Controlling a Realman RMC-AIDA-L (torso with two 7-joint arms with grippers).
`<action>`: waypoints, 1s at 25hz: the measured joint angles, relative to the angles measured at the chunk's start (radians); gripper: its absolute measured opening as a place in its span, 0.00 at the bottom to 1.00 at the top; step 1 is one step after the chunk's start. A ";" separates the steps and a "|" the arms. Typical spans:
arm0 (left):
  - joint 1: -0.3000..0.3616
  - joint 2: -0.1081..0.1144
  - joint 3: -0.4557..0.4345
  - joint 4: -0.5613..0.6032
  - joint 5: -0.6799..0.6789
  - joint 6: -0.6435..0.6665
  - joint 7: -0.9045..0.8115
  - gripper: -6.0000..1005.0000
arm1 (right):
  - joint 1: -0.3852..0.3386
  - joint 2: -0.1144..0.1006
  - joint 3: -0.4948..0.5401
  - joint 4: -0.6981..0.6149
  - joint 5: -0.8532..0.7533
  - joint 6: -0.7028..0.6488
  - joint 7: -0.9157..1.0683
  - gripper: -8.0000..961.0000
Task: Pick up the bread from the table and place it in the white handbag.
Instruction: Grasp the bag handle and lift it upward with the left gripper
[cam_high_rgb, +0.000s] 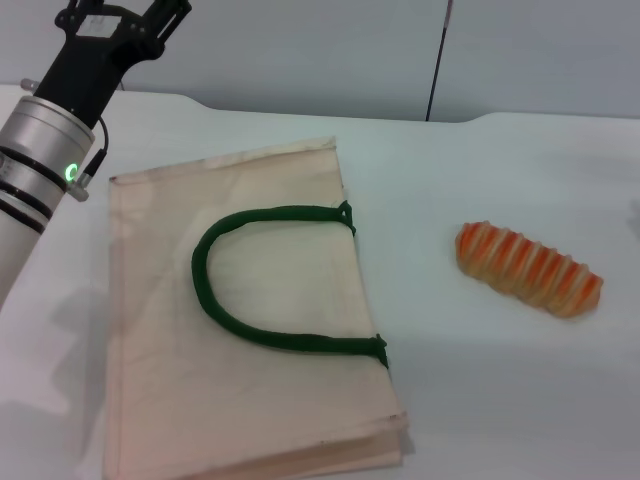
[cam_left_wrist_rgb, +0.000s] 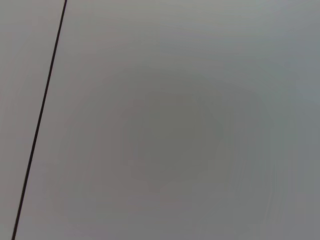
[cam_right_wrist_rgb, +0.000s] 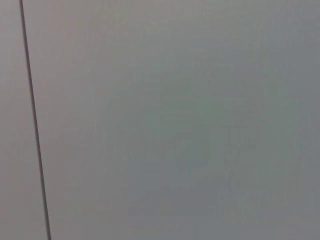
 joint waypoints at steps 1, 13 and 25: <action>0.000 0.000 0.000 0.000 0.000 0.000 0.000 0.88 | 0.000 0.000 0.000 0.000 0.000 0.000 0.000 0.93; 0.000 0.001 -0.001 0.000 0.000 0.000 0.000 0.88 | -0.001 0.000 0.000 0.000 0.000 0.000 0.000 0.93; -0.021 0.014 0.003 -0.035 0.052 -0.025 -0.267 0.88 | 0.000 -0.001 0.003 0.000 0.000 -0.003 0.001 0.93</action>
